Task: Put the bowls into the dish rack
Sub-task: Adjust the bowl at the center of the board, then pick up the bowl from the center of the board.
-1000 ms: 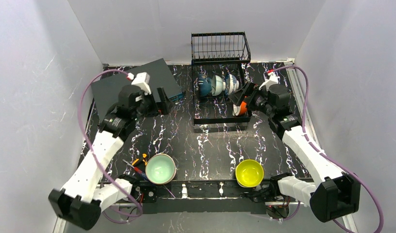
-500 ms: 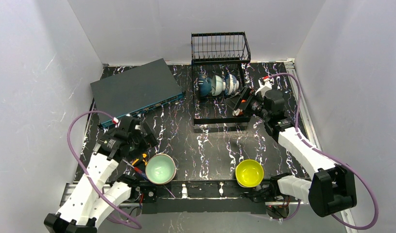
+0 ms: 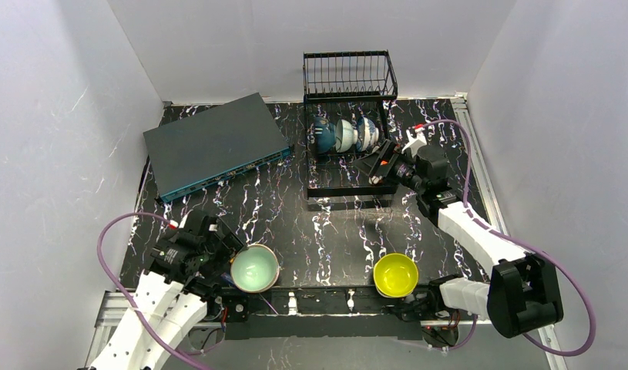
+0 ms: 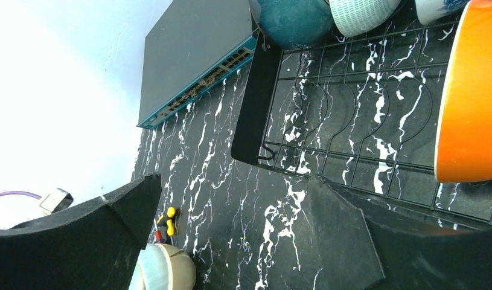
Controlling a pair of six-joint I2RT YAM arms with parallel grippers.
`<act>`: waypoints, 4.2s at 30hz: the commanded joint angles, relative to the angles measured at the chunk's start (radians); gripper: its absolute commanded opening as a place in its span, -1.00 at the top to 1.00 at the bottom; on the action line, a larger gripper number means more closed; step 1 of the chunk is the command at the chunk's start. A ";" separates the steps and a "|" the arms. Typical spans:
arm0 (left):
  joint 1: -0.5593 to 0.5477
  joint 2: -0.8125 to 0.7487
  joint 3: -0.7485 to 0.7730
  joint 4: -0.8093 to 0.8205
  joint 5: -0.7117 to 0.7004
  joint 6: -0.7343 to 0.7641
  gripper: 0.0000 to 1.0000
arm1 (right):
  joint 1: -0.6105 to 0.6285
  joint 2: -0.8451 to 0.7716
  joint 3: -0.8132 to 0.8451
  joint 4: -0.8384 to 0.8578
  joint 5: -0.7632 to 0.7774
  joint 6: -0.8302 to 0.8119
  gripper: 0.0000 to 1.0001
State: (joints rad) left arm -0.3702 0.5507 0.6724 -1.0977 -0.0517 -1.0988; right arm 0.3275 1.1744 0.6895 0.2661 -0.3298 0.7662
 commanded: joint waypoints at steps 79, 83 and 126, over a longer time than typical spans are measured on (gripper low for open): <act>-0.560 0.520 0.230 0.211 -0.104 -0.022 1.00 | -0.004 -0.013 0.012 0.073 -0.044 0.016 -0.97; -0.560 0.488 0.252 0.231 -0.083 0.037 1.00 | -0.004 -0.011 0.014 0.072 -0.051 0.018 -0.97; -0.096 0.614 0.292 1.110 0.667 0.273 1.00 | -0.004 0.038 0.077 0.146 -0.251 0.049 -0.97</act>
State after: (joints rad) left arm -0.5453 1.1320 0.9550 -0.2466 0.4347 -0.8295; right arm 0.3275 1.2629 0.7025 0.3698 -0.5648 0.8223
